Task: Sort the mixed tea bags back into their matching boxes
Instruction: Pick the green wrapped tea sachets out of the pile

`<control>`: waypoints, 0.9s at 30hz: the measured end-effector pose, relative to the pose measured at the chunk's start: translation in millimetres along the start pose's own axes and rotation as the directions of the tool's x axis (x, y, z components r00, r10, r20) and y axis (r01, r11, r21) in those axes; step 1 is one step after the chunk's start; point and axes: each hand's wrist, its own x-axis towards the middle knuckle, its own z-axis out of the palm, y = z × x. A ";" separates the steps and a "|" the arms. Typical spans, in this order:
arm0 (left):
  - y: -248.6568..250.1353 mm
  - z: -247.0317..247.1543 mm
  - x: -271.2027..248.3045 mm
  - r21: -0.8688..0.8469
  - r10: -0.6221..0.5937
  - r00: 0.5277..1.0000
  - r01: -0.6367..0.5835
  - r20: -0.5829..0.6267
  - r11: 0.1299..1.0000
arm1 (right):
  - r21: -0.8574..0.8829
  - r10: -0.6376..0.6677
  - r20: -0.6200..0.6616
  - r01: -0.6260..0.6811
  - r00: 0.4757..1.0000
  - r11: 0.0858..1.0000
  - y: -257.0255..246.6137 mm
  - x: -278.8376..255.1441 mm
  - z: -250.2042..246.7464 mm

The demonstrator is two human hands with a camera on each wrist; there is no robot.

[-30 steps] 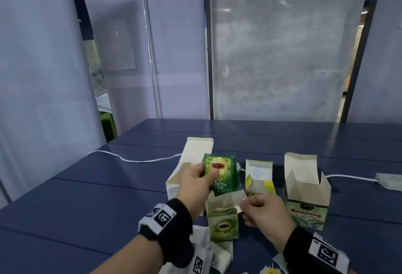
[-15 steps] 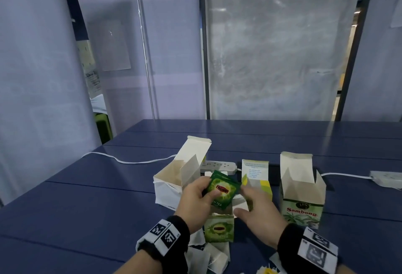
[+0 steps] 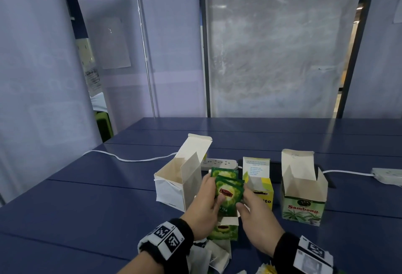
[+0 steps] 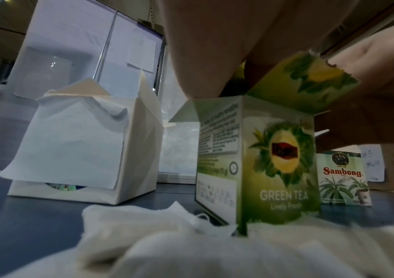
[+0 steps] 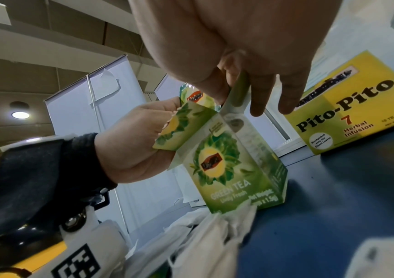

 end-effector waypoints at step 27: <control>15.2 0.7 -7.3 0.212 -0.216 0.945 0.165 0.246 0.963 | -0.112 -0.117 -0.004 0.115 0.993 0.987 -2.1 -9.8 -6.0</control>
